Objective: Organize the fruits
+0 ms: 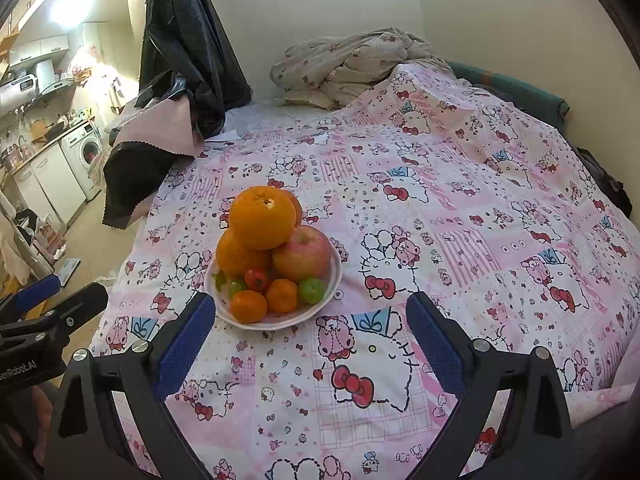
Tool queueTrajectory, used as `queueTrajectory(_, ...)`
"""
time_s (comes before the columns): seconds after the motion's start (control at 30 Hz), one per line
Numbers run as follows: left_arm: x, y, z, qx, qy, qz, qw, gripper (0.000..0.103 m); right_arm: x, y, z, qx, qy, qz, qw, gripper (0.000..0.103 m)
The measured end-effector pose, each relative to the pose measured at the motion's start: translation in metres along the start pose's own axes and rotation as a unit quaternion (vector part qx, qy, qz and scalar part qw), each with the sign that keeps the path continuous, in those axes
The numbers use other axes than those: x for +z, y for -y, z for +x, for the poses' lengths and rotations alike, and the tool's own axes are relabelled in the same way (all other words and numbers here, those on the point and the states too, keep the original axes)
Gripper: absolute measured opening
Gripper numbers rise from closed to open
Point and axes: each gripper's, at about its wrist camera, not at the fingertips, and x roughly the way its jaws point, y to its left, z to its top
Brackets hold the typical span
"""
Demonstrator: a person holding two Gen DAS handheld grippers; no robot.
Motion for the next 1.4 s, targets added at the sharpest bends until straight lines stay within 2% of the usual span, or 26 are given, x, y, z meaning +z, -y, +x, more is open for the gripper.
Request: queueTrajectory(1.4, -0.0048, -0.0035, 0.0017, 0.008, -0.011, -0.013, 0.9998, 0.103, -0.002, 0.0002, 0.0074, 0.002, -0.006, -0.009, 1.0, 0.099)
